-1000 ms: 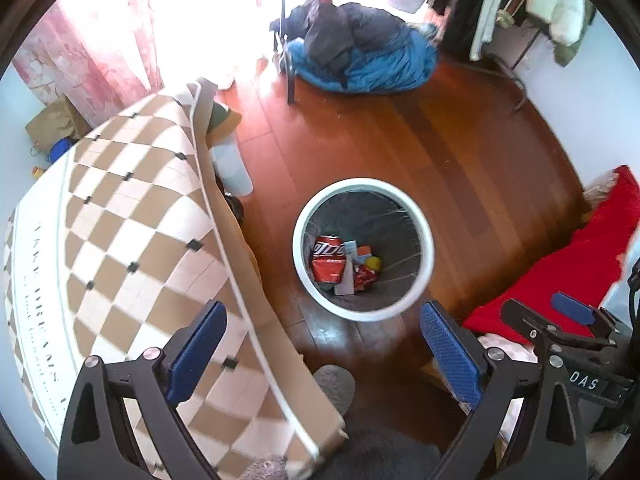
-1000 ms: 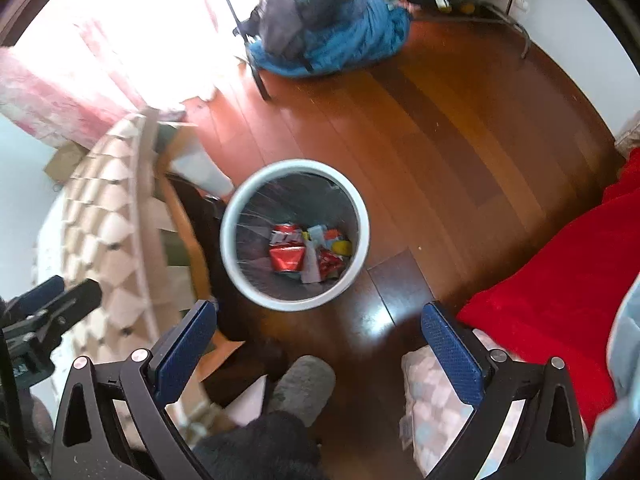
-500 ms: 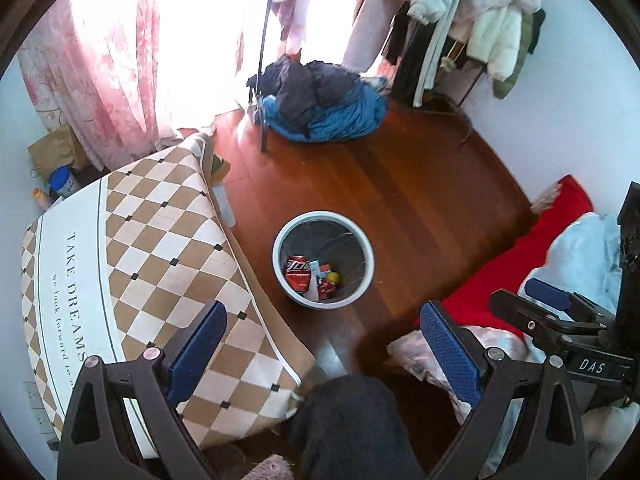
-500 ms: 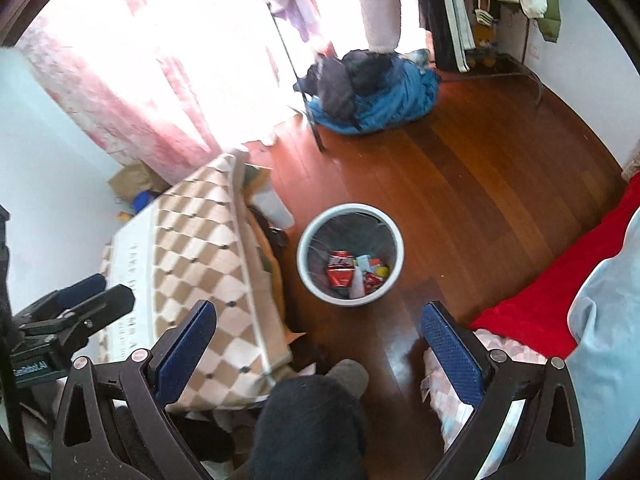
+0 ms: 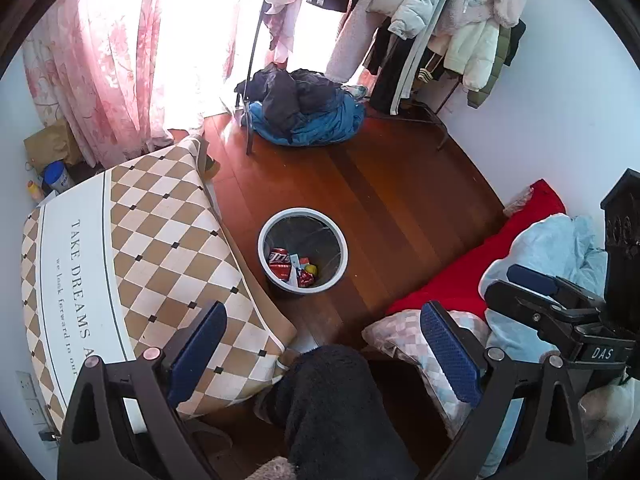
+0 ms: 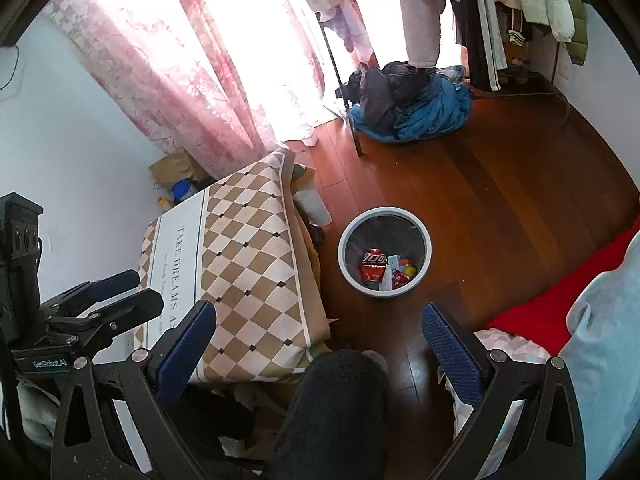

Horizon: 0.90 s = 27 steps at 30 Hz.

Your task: Collect trash

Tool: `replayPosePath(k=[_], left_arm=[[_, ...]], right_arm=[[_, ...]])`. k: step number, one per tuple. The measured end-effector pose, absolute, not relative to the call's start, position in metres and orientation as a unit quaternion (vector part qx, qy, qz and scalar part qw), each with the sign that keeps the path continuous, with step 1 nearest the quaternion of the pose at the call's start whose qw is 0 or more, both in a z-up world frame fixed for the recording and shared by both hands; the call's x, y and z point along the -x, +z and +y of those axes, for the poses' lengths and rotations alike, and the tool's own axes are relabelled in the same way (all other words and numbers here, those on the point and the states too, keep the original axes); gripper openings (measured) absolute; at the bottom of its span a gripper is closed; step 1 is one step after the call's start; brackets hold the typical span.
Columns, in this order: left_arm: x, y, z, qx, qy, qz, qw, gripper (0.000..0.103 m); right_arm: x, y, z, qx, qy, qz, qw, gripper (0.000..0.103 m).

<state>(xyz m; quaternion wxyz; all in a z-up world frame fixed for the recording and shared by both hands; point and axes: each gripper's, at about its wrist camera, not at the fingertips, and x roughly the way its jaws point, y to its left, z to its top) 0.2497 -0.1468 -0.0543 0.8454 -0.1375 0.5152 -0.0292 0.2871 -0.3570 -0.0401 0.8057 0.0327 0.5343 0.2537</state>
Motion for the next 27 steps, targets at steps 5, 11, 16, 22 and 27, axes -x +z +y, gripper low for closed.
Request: replayPosePath(k=[5,11,16,22,27], left_arm=[[-0.244,-0.049,-0.146,0.137,-0.031,0.514,0.846,0.099],[-0.239,-0.046,-0.144,0.143,-0.029,0.511,0.847,0.099],[-0.24,-0.048,-0.144,0.14,-0.023,0.512,0.848,0.103],[-0.239,-0.052,-0.141,0.142,-0.017,0.513,0.846,0.103],[-0.238,-0.052,-0.142,0.143,-0.02,0.513,0.846,0.103]], right_arm=[[-0.286,-0.038,-0.355,-0.029,0.257,0.538,0.803,0.103],[-0.282,-0.038,-0.353,-0.027,0.266,0.542,0.797,0.103],[-0.28,-0.038,-0.352,-0.027,0.263,0.54,0.799,0.103],[-0.281,-0.039,-0.356,-0.026,0.262,0.544,0.797,0.103],[-0.282,-0.039,-0.358,-0.025,0.263,0.545,0.796,0.103]])
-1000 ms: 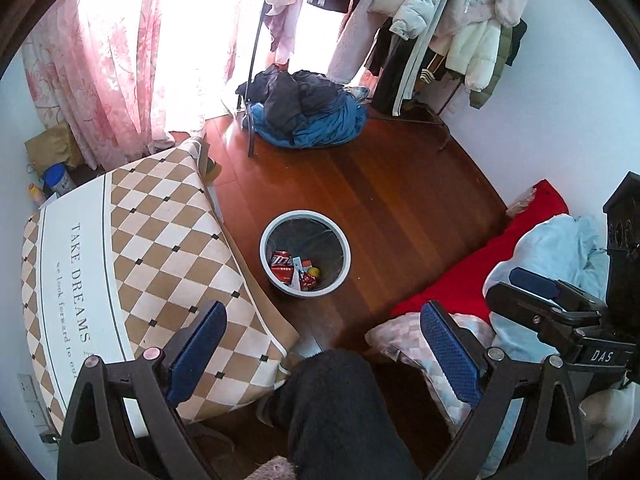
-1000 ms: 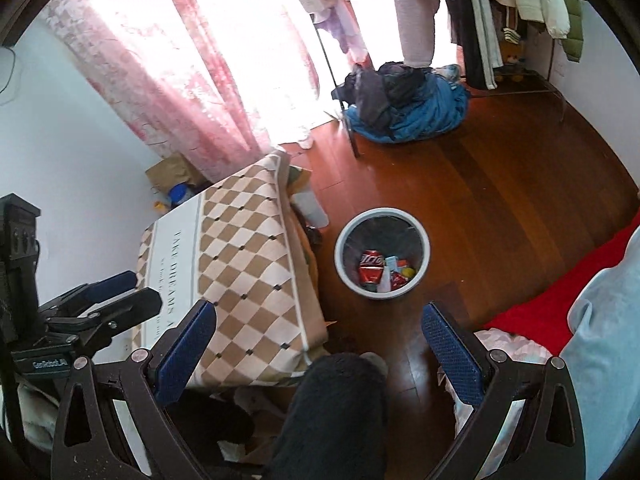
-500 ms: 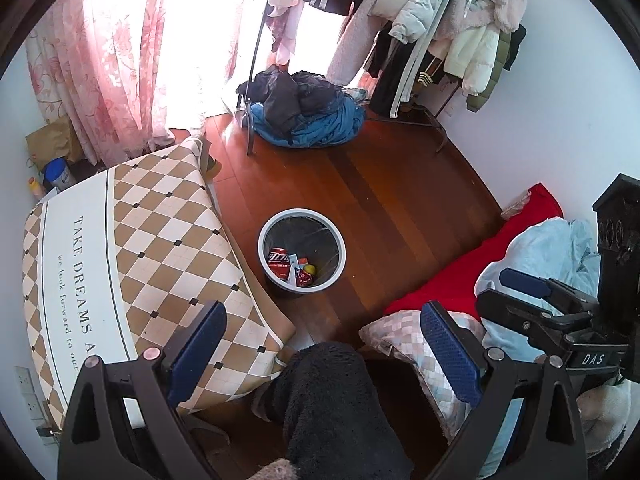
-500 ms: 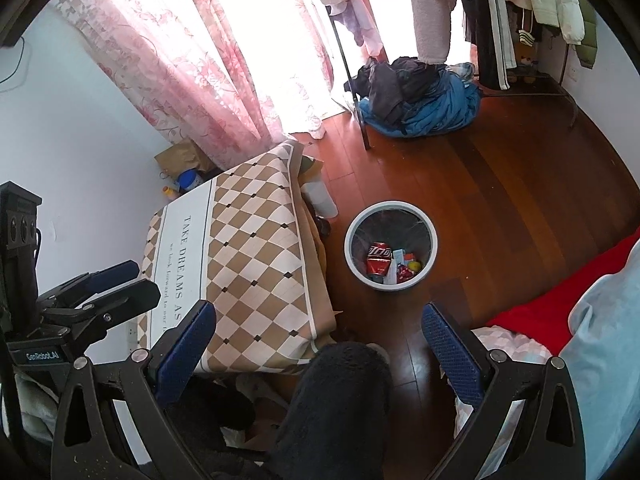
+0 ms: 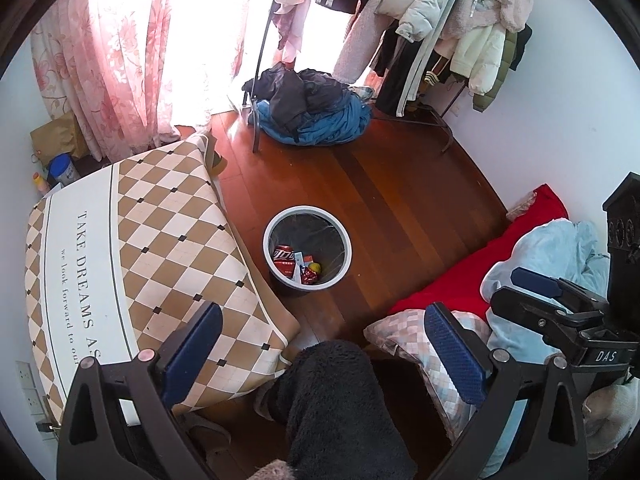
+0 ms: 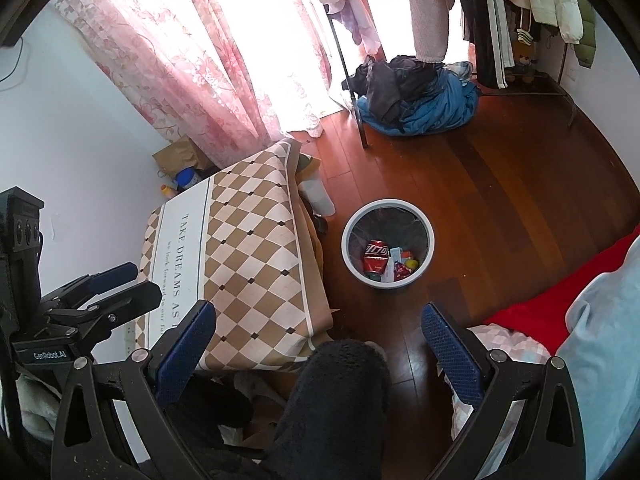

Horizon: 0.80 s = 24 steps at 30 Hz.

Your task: Collect trash

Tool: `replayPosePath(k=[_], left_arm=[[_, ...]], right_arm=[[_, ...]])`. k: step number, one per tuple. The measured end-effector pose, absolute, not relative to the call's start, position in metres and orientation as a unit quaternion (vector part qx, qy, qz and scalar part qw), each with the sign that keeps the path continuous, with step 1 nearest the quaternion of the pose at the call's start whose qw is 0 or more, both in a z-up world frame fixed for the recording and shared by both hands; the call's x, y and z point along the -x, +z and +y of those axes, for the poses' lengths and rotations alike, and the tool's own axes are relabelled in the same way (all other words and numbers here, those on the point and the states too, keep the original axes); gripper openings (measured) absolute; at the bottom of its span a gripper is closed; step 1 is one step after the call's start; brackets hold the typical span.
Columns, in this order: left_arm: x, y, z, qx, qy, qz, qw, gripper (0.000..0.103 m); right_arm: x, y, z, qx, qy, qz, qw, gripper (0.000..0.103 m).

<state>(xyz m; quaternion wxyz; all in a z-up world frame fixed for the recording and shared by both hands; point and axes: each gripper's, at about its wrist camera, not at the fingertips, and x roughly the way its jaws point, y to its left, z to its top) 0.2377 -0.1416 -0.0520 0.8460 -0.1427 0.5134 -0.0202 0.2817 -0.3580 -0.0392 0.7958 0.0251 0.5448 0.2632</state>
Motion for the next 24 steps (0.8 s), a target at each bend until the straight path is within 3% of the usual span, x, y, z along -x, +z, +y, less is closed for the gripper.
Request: replayPosePath(k=[24], left_arm=[[-0.2349,-0.0423,-0.1418,0.152,-0.042,0.51,0.846,0.103]], right_arm=[[-0.2766,-0.036,-0.3551,-0.028,0.275,0.542,0.793,0.103]])
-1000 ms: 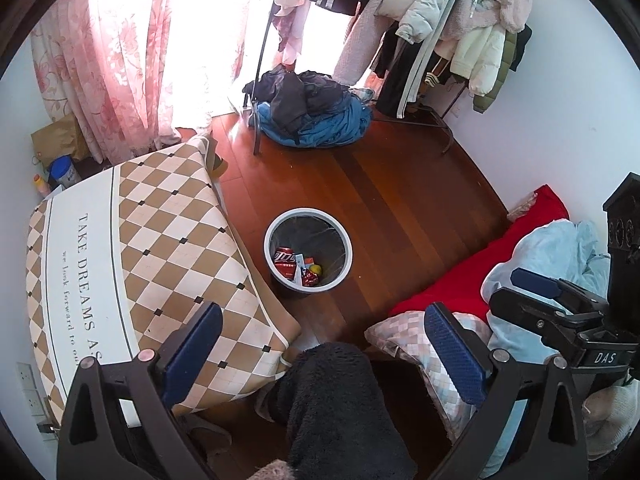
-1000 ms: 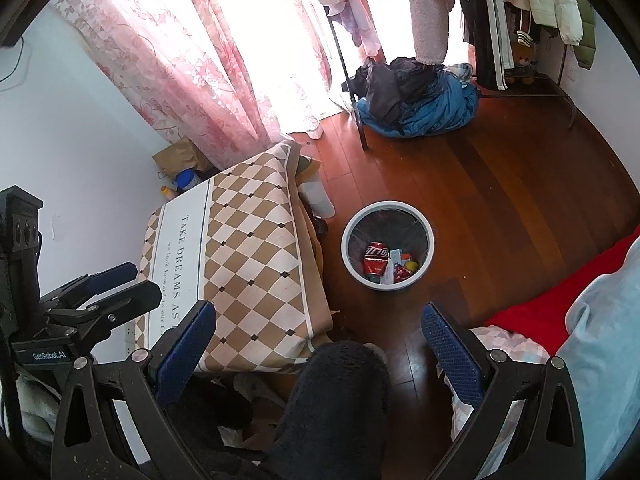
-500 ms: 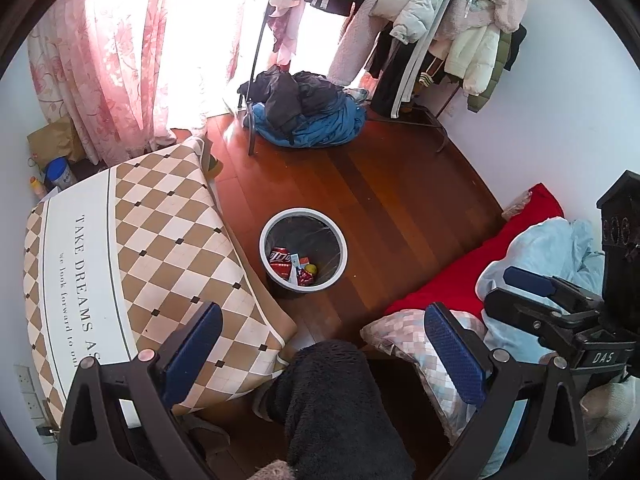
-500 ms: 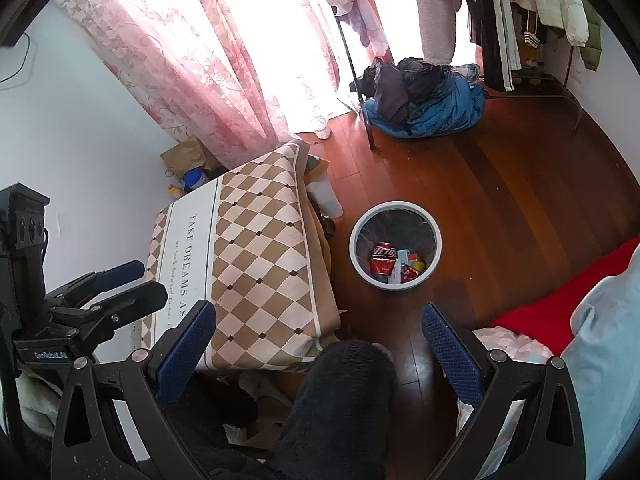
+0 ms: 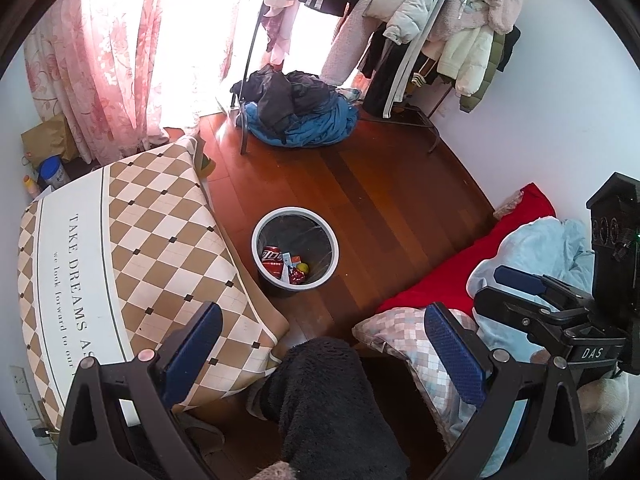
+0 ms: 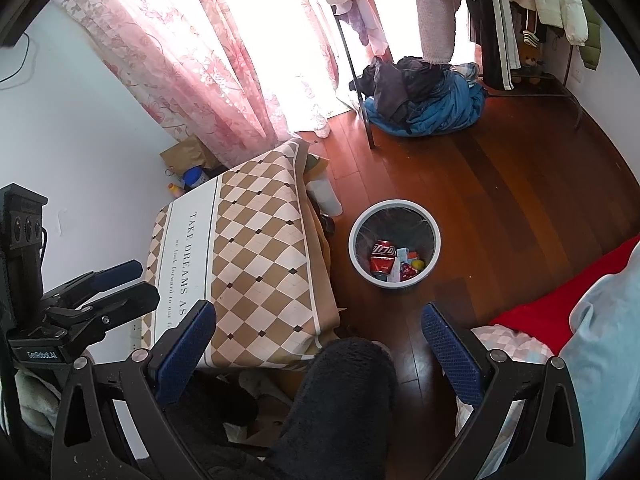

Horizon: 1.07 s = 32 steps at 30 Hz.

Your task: Collect trash

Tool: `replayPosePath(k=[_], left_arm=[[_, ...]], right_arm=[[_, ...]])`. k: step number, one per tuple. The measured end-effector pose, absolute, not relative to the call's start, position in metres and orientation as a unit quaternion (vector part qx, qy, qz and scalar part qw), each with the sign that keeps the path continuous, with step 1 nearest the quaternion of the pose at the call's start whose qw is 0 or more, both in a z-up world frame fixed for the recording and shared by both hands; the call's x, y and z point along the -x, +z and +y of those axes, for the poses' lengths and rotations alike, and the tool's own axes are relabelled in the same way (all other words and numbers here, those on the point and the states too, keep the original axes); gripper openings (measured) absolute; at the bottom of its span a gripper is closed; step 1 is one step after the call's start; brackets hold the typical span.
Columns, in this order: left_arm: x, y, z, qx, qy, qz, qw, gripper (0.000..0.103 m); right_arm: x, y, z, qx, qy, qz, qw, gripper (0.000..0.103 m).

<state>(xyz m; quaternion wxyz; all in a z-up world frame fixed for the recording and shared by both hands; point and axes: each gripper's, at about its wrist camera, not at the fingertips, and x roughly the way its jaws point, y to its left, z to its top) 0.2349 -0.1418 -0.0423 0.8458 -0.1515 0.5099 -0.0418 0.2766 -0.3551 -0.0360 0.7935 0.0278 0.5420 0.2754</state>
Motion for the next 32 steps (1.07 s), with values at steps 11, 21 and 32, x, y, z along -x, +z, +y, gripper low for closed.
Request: replayPosePath(k=[11,21,32], left_arm=[[-0.2313,-0.0408,-0.1437,0.154,-0.05,0.507,0.846,0.103],[-0.2302,-0.041,-0.1425,0.152,-0.051,0.509,0.846,0.103],[-0.2247,-0.0427,-0.1408,0.16,-0.046,0.505,0.847,0.103]], right_arm=[[-0.2746,-0.0337,-0.3549,-0.027,0.275,0.54,0.795,0.103],[-0.2741,-0.0335,-0.355,-0.027,0.276,0.541,0.794,0.103],[-0.2714,-0.0333,-0.3524,-0.026,0.276,0.541,0.794,0.103]])
